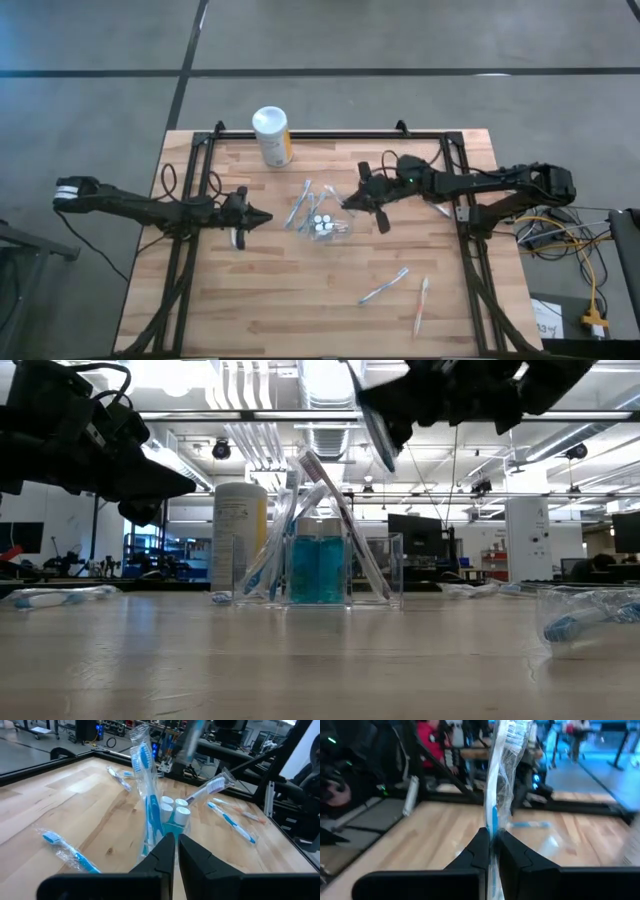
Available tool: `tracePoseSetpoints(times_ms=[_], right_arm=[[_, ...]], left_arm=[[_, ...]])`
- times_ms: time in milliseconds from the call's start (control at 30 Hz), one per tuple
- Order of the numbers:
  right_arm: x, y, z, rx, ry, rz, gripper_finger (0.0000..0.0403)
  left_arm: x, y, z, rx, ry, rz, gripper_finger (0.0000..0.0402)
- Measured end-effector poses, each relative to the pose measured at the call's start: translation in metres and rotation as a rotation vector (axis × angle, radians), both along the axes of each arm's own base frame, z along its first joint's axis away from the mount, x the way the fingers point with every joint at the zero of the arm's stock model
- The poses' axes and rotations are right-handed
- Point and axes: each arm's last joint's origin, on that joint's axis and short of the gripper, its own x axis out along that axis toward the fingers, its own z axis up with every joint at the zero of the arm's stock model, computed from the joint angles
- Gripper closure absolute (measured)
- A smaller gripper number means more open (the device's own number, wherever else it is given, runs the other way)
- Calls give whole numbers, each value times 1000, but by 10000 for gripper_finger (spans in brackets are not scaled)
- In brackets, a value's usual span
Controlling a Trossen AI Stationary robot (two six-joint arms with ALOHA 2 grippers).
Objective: Pick & Place toothbrushing station
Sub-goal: Put the blue toothbrush into the transparent organizer
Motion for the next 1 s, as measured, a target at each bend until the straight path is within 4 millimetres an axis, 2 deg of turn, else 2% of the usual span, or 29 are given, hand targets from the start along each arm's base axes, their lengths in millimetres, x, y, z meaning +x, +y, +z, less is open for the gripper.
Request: tracePoseSetpoints(times_ms=[267,433,667,1000], right_arm=[[-2,27,-14,-18,-106,-158,390],[-10,40,-35,-49,-132,-270,390],[-20,44,-61,21,-219,-293,390],[-8,49,-94,29,-152,-343,390]], left_arm=[[0,1,0,-20,-6,40,376],[0,1,1,-42,-13,43,376],[0,1,2,-49,-17,46,376],[1,1,4,-50,-25,45,376]])
